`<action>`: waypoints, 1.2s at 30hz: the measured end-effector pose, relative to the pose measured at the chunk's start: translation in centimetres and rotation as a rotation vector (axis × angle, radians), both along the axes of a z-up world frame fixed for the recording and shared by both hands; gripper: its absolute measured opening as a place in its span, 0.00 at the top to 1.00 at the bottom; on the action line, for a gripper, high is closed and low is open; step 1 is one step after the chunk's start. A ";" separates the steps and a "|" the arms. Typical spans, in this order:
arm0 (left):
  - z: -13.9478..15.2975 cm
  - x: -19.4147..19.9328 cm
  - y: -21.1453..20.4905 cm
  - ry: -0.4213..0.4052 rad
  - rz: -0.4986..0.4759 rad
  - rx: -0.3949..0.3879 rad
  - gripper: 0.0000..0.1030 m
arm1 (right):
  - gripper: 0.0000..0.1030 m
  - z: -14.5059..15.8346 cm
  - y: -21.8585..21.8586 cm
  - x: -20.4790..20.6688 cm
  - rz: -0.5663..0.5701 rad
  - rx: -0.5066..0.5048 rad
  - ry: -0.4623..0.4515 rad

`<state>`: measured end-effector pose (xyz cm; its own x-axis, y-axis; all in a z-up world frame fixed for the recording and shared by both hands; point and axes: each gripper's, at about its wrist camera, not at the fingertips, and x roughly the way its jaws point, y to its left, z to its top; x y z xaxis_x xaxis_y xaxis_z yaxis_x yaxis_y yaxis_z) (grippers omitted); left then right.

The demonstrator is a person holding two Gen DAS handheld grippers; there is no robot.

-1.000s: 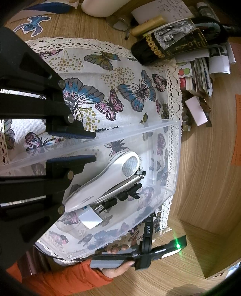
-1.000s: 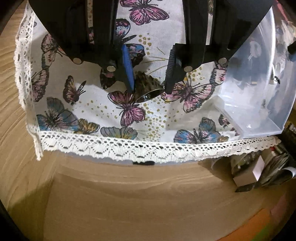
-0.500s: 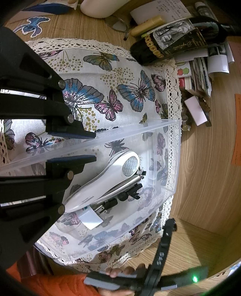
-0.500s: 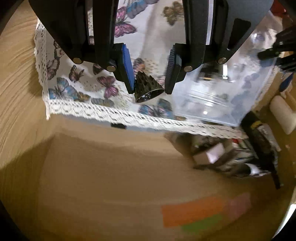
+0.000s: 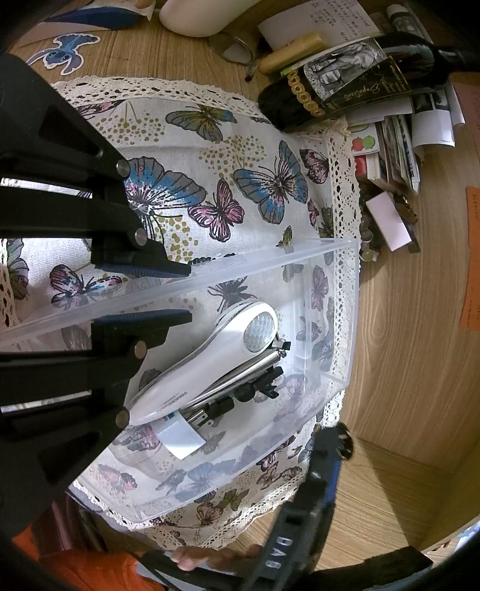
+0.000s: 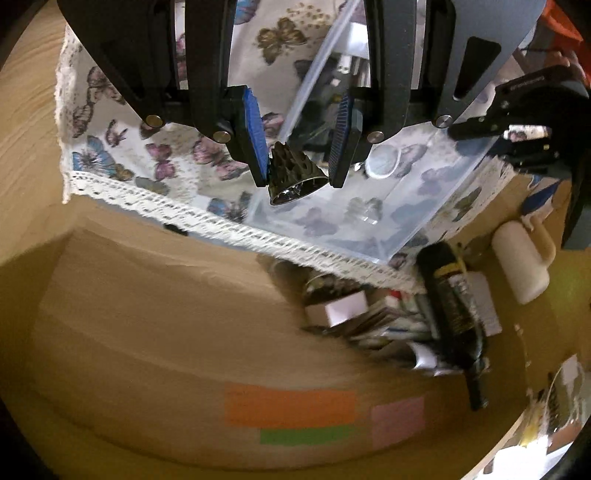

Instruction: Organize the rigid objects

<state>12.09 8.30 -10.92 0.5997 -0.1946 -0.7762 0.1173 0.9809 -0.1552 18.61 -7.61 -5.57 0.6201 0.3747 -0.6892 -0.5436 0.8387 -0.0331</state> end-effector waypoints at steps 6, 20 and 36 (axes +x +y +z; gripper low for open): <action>0.1 0.0 0.1 -0.007 0.000 -0.001 0.85 | 0.71 -1.8 1.2 -0.3 0.033 -0.017 0.045; 0.3 0.3 0.1 -0.021 0.015 0.022 0.85 | 0.58 -2.4 0.9 -1.2 0.019 -0.011 0.046; 6.2 -3.4 -0.5 -0.257 0.097 0.070 0.46 | 0.23 3.6 -5.1 -8.7 -0.094 0.129 -0.184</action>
